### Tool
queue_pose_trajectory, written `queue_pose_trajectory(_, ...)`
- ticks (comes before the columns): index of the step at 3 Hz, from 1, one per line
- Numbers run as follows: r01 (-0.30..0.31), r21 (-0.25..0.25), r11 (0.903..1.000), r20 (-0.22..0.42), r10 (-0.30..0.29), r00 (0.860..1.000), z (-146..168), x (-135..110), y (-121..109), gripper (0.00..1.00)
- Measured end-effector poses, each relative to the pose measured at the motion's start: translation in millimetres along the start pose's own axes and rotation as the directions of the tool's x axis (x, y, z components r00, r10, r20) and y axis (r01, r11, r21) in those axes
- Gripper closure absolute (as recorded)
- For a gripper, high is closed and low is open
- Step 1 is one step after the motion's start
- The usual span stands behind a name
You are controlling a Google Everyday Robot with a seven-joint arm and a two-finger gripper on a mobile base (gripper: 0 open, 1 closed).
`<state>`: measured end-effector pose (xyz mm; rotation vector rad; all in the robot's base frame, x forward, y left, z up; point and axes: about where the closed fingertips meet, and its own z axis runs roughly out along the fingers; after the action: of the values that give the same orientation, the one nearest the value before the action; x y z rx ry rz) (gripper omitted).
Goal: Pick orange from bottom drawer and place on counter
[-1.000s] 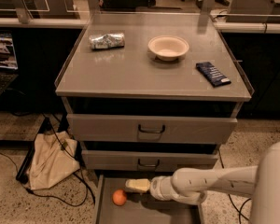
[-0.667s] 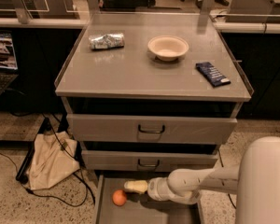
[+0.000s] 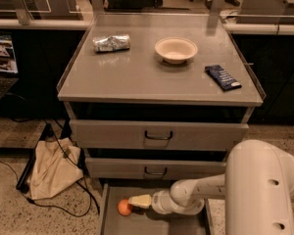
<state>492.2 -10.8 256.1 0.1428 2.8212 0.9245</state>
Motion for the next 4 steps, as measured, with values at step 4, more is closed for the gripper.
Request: queue_pose_trajectory(4, -0.004, 0.008, 1.0, 0.028, 0.004, 1.0, 72.0, 1.4, -2.0, 0.0)
